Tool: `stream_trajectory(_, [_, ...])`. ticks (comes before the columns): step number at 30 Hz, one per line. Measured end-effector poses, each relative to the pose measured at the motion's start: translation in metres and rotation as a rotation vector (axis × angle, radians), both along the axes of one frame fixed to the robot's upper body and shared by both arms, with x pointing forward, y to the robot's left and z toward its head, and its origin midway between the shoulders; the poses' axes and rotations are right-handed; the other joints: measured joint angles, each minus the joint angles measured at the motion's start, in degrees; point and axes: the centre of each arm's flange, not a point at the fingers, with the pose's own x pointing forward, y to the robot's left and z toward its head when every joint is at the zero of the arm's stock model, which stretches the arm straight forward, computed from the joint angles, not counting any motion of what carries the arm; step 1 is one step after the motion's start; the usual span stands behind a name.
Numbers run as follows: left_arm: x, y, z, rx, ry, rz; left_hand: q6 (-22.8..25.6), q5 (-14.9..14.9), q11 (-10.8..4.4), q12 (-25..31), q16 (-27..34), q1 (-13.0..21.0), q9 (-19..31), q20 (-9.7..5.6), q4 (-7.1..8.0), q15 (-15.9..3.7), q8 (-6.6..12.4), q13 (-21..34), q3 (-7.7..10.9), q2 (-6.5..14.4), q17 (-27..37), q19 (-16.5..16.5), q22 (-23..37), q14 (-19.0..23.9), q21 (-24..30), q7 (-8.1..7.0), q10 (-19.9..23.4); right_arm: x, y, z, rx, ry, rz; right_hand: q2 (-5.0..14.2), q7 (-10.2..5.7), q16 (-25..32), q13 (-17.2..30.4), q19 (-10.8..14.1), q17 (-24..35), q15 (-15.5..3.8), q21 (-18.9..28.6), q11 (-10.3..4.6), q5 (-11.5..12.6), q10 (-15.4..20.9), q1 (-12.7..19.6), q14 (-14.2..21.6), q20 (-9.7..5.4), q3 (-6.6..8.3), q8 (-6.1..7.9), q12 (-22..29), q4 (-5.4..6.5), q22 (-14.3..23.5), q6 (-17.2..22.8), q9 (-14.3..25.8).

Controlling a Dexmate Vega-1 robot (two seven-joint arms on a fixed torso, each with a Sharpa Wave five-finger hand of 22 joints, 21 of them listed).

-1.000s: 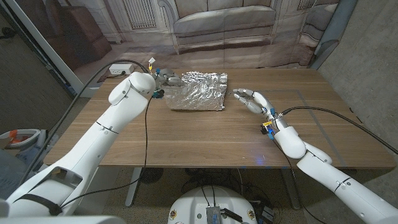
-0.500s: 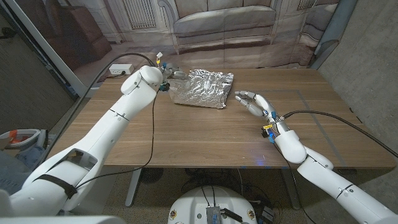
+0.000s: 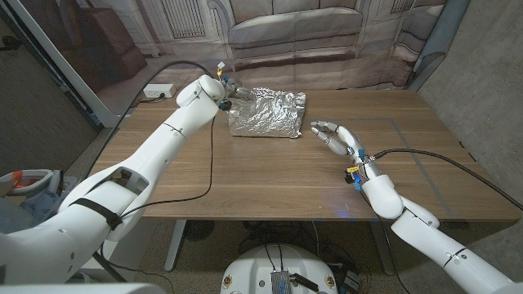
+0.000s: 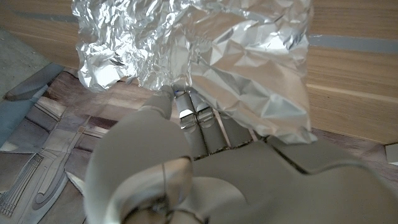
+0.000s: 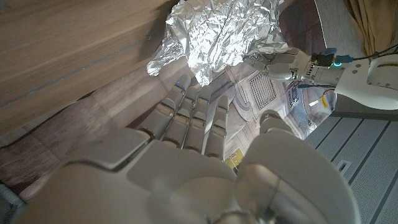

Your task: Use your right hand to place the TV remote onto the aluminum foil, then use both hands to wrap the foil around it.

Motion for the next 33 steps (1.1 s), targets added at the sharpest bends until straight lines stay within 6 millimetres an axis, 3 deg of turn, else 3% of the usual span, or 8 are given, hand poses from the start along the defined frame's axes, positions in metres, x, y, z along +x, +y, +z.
stream_trajectory(9, [0.023,-0.007,0.004,0.063,0.012,0.068,-1.8,0.0,0.07,-0.7,-1.2,-0.3,0.0,0.63,0.02,0.95,-0.85,0.5,0.45,-0.3,0.2,-4.3,0.3,-5.0,-0.7,-0.07,-1.9,0.000,0.001,-0.002,0.010,0.007,-0.004,0.00,0.20,0.0,0.0,0.5,0.0,0.28,0.0,-0.23,0.0,0.2,0.0,0.3,-0.11,0.00,0.15,0.0,0.00,0.0,0.2,0.0])
stream_trajectory(14, [0.033,-0.012,0.009,0.107,-0.014,0.116,-2.8,0.0,-0.25,-0.9,-1.8,-0.5,0.0,1.19,-0.23,1.25,-0.89,0.4,0.70,-0.5,0.1,-8.2,0.2,-8.8,-1.8,-0.88,-3.5,0.001,0.000,-0.004,0.016,0.013,-0.008,0.22,0.40,0.0,0.0,0.5,0.0,0.28,0.0,-0.38,0.0,0.4,-0.2,0.3,-0.11,0.00,0.15,0.0,0.00,0.0,0.4,0.0])
stream_trajectory(21, [0.046,-0.021,0.006,0.174,-0.056,0.163,-3.4,0.0,-0.36,-1.1,-1.8,-1.2,0.0,1.74,-0.23,1.37,-1.04,0.3,0.70,-1.2,0.0,-10.9,0.1,-10.8,-2.7,-1.13,-4.3,0.001,-0.002,-0.005,0.024,0.019,-0.018,0.22,0.10,0.0,0.0,0.5,0.0,0.28,0.0,-0.20,0.0,0.6,-0.2,0.3,-0.11,0.00,0.15,0.0,0.00,0.0,0.7,0.0])
stream_trajectory(25, [0.049,-0.024,0.006,0.191,-0.074,0.173,-5.5,0.0,-0.28,-1.3,-1.8,-1.2,0.0,2.25,-0.23,1.77,-1.63,0.3,1.17,-1.2,0.0,-12.2,0.1,-12.8,-3.2,-1.27,-6.7,0.000,-0.003,-0.005,0.029,0.021,-0.023,0.22,0.10,0.0,0.0,0.5,0.0,0.28,0.0,-0.20,0.0,0.6,-0.2,0.3,-0.11,0.00,0.15,0.0,0.00,0.0,0.7,0.0])
stream_trajectory(33, [0.040,-0.024,0.004,0.210,-0.126,0.161,-15.6,0.0,-0.15,-1.7,-1.8,-2.0,0.3,3.64,-0.46,2.60,-3.03,-0.2,1.40,-2.0,0.2,-17.3,-0.2,-21.4,-4.9,-1.67,-16.5,-0.001,-0.004,-0.004,0.032,0.021,-0.031,0.22,0.10,0.0,0.0,0.5,0.0,0.28,0.0,-0.20,0.0,0.6,-0.2,0.3,-0.11,0.00,0.15,0.0,0.00,0.0,0.7,0.0])
